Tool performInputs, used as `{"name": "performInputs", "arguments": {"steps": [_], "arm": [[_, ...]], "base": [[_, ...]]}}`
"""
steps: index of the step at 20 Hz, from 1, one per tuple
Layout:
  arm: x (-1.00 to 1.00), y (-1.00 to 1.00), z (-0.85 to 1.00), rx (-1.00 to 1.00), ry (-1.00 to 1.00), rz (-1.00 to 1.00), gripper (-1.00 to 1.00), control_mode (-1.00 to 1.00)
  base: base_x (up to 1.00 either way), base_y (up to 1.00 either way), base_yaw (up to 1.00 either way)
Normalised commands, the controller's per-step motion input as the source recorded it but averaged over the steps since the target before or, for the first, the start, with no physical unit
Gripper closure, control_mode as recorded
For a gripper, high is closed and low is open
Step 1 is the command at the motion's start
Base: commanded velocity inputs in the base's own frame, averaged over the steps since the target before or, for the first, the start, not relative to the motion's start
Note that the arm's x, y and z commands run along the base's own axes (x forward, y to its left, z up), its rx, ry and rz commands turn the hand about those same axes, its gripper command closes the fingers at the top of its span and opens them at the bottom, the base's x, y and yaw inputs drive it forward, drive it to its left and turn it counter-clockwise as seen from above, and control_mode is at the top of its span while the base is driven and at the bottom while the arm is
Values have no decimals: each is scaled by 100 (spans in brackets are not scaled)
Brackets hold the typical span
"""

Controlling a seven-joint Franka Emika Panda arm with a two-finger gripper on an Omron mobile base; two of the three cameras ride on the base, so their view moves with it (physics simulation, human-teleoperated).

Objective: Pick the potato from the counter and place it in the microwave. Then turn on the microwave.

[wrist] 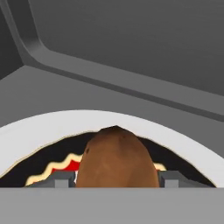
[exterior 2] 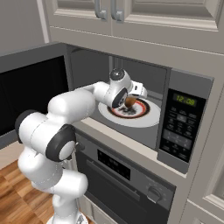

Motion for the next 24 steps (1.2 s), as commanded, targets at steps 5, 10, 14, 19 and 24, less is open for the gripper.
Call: {"name": "performInputs", "arguments": {"steps": [5,10,14,19,24], "arm": [[0,0,0,0,0,0,-100,-100],[0,0,0,0,0,0,-100,-100],[-6,0,0,0,0,0,-100,-100],[-24,0,0,0,0,0,-100,-100],[-44,0,0,0,0,0,-100,-100]], "base": [[0,0,0],[0,0,0],[0,0,0],[0,0,0],[0,0,0]]}}
